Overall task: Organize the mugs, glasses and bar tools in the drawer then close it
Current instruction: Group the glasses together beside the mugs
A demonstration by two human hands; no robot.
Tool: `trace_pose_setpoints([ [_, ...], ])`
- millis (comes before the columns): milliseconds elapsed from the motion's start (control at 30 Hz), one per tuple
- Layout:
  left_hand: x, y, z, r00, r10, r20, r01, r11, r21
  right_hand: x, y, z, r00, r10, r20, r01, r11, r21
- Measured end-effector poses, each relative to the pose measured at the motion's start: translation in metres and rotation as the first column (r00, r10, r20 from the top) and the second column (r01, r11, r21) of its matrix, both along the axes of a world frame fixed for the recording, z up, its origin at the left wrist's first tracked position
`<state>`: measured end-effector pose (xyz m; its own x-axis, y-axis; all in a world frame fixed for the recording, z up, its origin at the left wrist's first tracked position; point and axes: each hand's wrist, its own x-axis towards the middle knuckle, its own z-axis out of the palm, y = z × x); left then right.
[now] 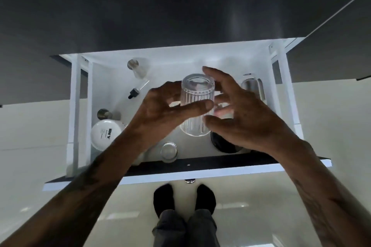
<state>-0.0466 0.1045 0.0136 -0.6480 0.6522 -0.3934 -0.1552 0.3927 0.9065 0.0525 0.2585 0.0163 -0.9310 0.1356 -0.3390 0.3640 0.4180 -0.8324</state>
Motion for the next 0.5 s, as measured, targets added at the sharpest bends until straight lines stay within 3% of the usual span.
trace_pose_setpoints([
  [133,0.014,-0.011,-0.026,0.995,-0.036,-0.092,0.032,0.998,-0.048,0.002,0.001,-0.013,0.979,0.201,0.019,-0.202,0.971,0.132],
  [267,0.026,-0.022,-0.047,0.990,-0.109,-0.086,0.105,0.993,-0.053,0.012,-0.005,-0.039,0.969,0.246,0.029,-0.248,0.955,0.161],
  [400,0.015,-0.043,-0.057,0.951,-0.290,-0.106,0.261,0.938,-0.227,0.021,-0.018,-0.063,0.949,0.315,-0.009,-0.297,0.903,0.311],
  [500,-0.004,-0.064,-0.061,0.857,-0.276,-0.434,0.116,0.926,-0.360,0.021,-0.028,-0.077,0.944,0.330,0.024,-0.306,0.842,0.445],
])
